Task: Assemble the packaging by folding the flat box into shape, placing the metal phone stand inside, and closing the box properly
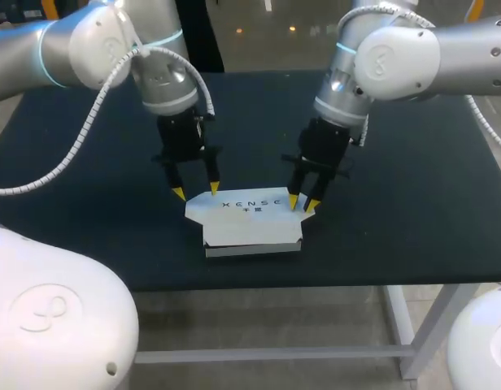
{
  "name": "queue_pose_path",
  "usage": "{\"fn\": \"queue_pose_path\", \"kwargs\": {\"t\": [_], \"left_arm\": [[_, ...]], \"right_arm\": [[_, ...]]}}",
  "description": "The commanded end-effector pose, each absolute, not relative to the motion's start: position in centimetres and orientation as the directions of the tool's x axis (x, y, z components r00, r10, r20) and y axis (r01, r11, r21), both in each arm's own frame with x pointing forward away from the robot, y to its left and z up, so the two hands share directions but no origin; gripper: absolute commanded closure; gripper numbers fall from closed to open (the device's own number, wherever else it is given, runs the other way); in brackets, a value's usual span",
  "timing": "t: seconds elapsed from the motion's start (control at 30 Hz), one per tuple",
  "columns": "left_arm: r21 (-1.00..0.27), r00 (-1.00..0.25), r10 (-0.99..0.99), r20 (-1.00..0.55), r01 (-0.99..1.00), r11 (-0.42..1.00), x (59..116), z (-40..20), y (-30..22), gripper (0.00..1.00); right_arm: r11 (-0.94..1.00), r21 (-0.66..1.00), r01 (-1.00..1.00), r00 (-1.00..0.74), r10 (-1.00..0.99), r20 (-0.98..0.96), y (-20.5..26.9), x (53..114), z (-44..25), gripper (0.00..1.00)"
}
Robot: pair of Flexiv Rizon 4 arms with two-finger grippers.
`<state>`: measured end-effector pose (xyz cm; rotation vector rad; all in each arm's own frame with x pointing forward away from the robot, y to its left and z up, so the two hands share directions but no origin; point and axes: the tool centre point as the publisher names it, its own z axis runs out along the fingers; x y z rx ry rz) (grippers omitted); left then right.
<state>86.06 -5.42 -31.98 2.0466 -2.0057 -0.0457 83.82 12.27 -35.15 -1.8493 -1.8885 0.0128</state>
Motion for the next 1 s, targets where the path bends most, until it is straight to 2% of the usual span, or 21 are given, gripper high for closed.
{"fn": "queue_pose_path", "kwargs": {"t": [0.03,0.4,1.0], "left_arm": [[0.195,0.044,-0.986,0.161,-0.981,-0.012,85.1,-32.3,-5.8,0.36],[0.169,0.070,-0.987,0.148,-0.985,-0.045,84.8,-33.6,-6.4,0.50],[0.150,0.115,-0.981,0.156,-0.984,-0.092,84.1,-35.0,-6.3,0.43]], "right_arm": [[0.077,-0.331,0.940,0.043,0.939,0.340,12.2,83.5,-35.3,0.66],[0.072,-0.317,0.946,0.046,0.937,0.348,12.3,83.5,-35.4,0.66],[0.035,-0.282,0.959,0.076,0.925,0.372,12.1,83.5,-36.2,0.65]]}}
